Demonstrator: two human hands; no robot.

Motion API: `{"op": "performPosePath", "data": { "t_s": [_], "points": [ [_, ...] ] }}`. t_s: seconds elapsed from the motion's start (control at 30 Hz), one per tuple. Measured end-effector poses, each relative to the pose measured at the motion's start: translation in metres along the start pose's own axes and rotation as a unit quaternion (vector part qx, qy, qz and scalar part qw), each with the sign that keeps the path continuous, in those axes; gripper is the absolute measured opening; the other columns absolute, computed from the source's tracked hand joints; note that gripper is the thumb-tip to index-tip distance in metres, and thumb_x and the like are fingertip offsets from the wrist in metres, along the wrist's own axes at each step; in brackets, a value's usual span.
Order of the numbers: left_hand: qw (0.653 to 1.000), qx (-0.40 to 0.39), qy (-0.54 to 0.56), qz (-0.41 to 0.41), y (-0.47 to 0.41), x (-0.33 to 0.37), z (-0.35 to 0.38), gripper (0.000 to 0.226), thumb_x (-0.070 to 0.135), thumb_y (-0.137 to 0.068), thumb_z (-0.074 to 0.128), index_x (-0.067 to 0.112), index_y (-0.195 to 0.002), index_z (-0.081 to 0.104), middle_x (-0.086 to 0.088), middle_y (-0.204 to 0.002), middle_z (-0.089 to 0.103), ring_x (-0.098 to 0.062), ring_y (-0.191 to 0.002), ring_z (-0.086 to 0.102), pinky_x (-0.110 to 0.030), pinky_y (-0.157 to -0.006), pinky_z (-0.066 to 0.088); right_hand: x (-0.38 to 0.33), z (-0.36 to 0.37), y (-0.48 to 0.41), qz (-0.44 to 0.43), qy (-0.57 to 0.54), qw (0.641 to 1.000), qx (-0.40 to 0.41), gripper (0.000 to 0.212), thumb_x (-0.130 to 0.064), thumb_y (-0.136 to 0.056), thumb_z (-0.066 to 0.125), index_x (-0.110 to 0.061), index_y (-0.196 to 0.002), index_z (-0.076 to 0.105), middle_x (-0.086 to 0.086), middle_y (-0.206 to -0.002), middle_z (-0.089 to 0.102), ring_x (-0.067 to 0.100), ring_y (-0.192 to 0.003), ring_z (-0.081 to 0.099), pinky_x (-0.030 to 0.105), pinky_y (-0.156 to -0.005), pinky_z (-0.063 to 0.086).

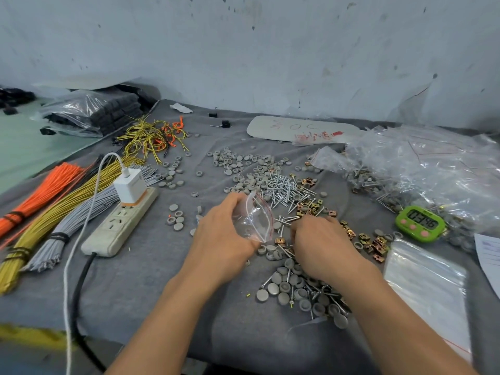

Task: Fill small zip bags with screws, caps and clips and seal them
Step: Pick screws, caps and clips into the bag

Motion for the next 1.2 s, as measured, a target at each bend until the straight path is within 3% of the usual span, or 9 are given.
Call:
{"op": "performPosePath", "data": {
  "t_s": [0.07,0.13,0.33,0.57,0.7,0.8,0.93,1.1,1.2],
  "points": [
    [1.0,-0.005,0.003,0.0,0.0,0.001,0.002,0.055,0.039,-0.062,0.079,0.052,-0.108,0.052,0.023,-0.097,0.066,0.004,-0.093,0.06,-0.026,-0.079,0.053,0.004,-0.001,0.001,0.036,-0.068,0.995,0.061,0.012,-0.015,-0.093,0.057,-0.024,-0.099,0.063,-0.003,-0.096,0.062,0.021,-0.092,0.058,0.039,-0.091,0.039],
    [1.0,-0.017,0.001,0.002,0.0,0.002,0.004,0.056,0.041,-0.063,0.079,0.052,-0.111,0.051,0.02,-0.101,0.065,-0.003,-0.097,0.061,-0.034,-0.087,0.055,0.01,-0.005,0.003,0.086,-0.179,0.968,0.153,0.015,-0.018,-0.098,0.055,-0.031,-0.091,0.055,-0.009,-0.083,0.064,0.014,-0.074,0.055,0.036,-0.075,0.039],
    [0.999,-0.018,-0.022,0.027,-0.003,0.009,0.011,0.054,0.04,-0.067,0.081,0.049,-0.109,0.049,0.023,-0.098,0.061,0.001,-0.093,0.054,-0.016,-0.072,0.039,-0.001,-0.024,0.015,0.062,-0.456,0.856,0.236,0.015,-0.021,-0.088,0.072,-0.032,-0.077,0.071,-0.014,-0.067,0.071,0.002,-0.062,0.065,0.018,-0.055,0.049],
    [0.999,-0.041,-0.012,0.032,-0.002,0.017,0.013,0.048,0.042,-0.068,0.077,0.046,-0.108,0.051,0.021,-0.094,0.063,0.0,-0.086,0.054,-0.014,-0.065,0.035,-0.021,-0.036,0.008,-0.03,-0.502,0.852,0.149,0.032,-0.001,-0.079,0.071,-0.03,-0.079,0.083,-0.019,-0.074,0.076,-0.003,-0.073,0.073,0.01,-0.062,0.054],
    [0.999,-0.03,0.044,0.0,-0.002,0.014,0.007,0.043,0.041,-0.069,0.08,0.044,-0.105,0.056,0.024,-0.092,0.067,0.009,-0.086,0.058,-0.01,-0.065,0.04,-0.005,-0.035,0.0,0.035,-0.568,0.793,0.219,0.03,-0.002,-0.081,0.074,-0.031,-0.081,0.082,-0.016,-0.076,0.078,-0.002,-0.078,0.074,0.015,-0.07,0.057],
    [0.995,-0.022,0.092,-0.033,-0.005,0.013,0.001,0.041,0.036,-0.071,0.084,0.043,-0.103,0.06,0.033,-0.096,0.067,0.015,-0.088,0.059,-0.011,-0.067,0.041,0.016,-0.027,-0.011,0.148,-0.451,0.851,0.225,0.022,-0.014,-0.086,0.076,-0.035,-0.083,0.081,-0.018,-0.083,0.078,-0.006,-0.075,0.071,0.018,-0.073,0.057],
    [0.97,-0.019,0.235,-0.056,-0.009,0.012,-0.007,0.031,0.02,-0.081,0.084,0.031,-0.106,0.068,0.017,-0.102,0.075,-0.003,-0.094,0.071,-0.031,-0.085,0.055,0.013,-0.004,-0.027,0.142,-0.251,0.956,0.051,0.03,-0.017,-0.093,0.066,-0.036,-0.115,0.075,-0.004,-0.117,0.074,0.019,-0.107,0.068,0.036,-0.1,0.055],
    [0.909,0.017,0.412,-0.065,-0.014,0.012,-0.019,0.022,0.006,-0.087,0.076,0.022,-0.1,0.069,0.008,-0.092,0.077,-0.002,-0.084,0.068,-0.013,-0.071,0.05,0.004,-0.001,-0.033,0.107,-0.142,0.984,0.028,0.013,-0.02,-0.093,0.063,-0.031,-0.086,0.062,-0.001,-0.096,0.07,0.027,-0.098,0.067,0.041,-0.095,0.053],
    [0.889,0.035,0.452,-0.068,-0.016,0.01,-0.025,0.024,0.008,-0.089,0.073,0.019,-0.109,0.067,0.003,-0.096,0.076,-0.007,-0.088,0.068,-0.011,-0.069,0.05,0.0,0.003,-0.03,0.099,-0.092,0.99,0.035,0.013,-0.018,-0.094,0.058,-0.028,-0.086,0.057,-0.005,-0.089,0.063,0.024,-0.097,0.064,0.041,-0.097,0.041]
  ]
}}
Point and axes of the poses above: each hand's wrist, its own y-axis away from the middle knuckle, its own z-axis out of the palm, x = y × z, the point moved 2 cm from there along -y, towards the middle knuckle
